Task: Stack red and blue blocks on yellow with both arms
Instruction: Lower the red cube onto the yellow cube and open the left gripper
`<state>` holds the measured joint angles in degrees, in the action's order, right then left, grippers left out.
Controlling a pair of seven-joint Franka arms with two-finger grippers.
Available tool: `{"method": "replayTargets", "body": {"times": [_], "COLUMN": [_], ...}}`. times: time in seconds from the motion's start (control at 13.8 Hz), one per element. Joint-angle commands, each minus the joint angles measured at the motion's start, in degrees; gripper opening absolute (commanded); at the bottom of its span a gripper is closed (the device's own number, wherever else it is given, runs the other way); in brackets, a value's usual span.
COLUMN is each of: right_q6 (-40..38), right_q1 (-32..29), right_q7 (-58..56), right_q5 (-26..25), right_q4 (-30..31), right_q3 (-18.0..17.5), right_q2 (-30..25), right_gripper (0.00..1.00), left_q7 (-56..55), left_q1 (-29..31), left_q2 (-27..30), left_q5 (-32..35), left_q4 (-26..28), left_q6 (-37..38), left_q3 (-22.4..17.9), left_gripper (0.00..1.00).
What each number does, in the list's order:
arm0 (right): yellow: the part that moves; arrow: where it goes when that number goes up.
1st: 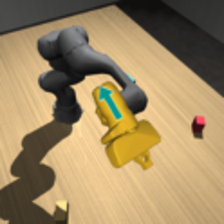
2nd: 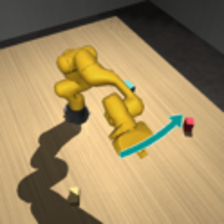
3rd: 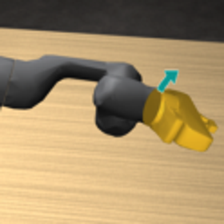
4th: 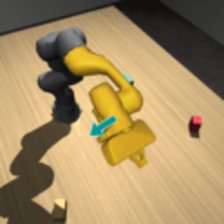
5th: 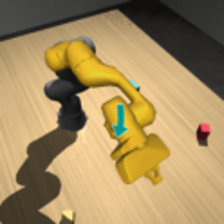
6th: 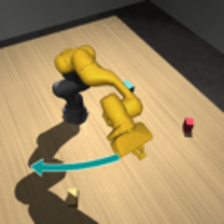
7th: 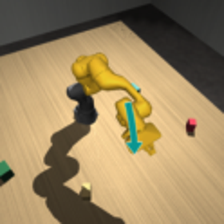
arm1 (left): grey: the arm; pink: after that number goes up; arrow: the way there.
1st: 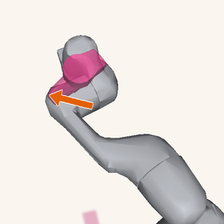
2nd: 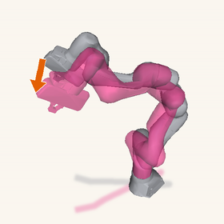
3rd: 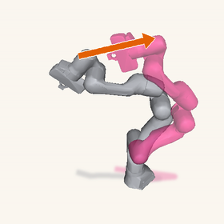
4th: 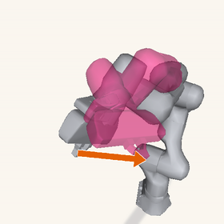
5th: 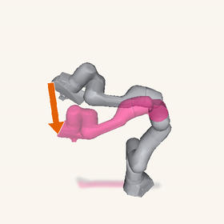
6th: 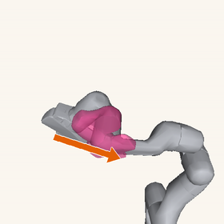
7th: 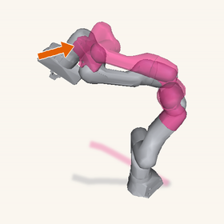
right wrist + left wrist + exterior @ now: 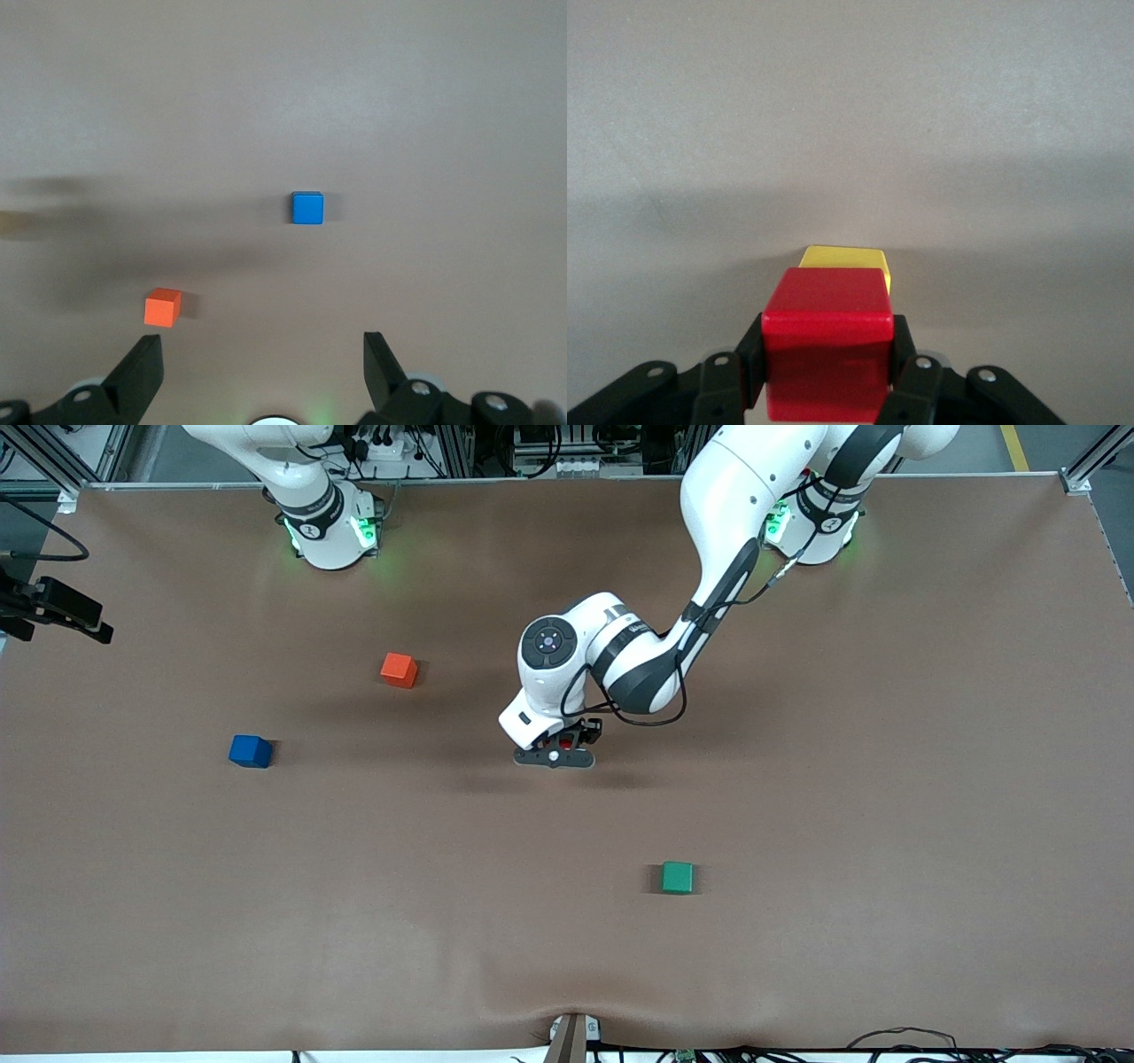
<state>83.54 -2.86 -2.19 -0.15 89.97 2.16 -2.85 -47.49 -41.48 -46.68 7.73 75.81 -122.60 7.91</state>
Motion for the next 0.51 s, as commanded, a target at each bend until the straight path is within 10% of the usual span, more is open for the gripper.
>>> {"method": "replayTargets", "body": {"times": [0.0, 0.22, 0.36, 0.43], "right_q6": [0.0, 0.0, 0.1, 0.1], "right_q1": [-0.7, -0.7, -0.7, -0.7], "right_q7": [0.6, 0.6, 0.6, 0.6], "right_q5": [0.9, 0.9, 0.9, 0.9], "right_q4": [1.3, 1.2, 0.7, 0.6], "right_q3": [-0.3, -0.3, -0.3, -0.3], "right_q2": [-1.3, -1.2, -1.0, -0.9], "right_gripper": [1.00, 1.00, 1.00, 1.00], "left_q7": [-1.4, -1.2, -1.1, -0.9], "left_q1": [-0.7, -0.6, -0.5, -0.6], "left_q2": [-1.5, -1.7, -1.6, -1.6], "left_q5": [1.0, 1.0, 0.6, 1.1], "left_q4": [-1.4, -1.3, -1.3, -1.2], "left_q6": [-0.3, -0.2, -0.2, -0.2], "left_q3": [-0.4, -0.4, -0.4, -0.4], "left_gripper": [0.00, 0.00, 0.42, 0.99]}}
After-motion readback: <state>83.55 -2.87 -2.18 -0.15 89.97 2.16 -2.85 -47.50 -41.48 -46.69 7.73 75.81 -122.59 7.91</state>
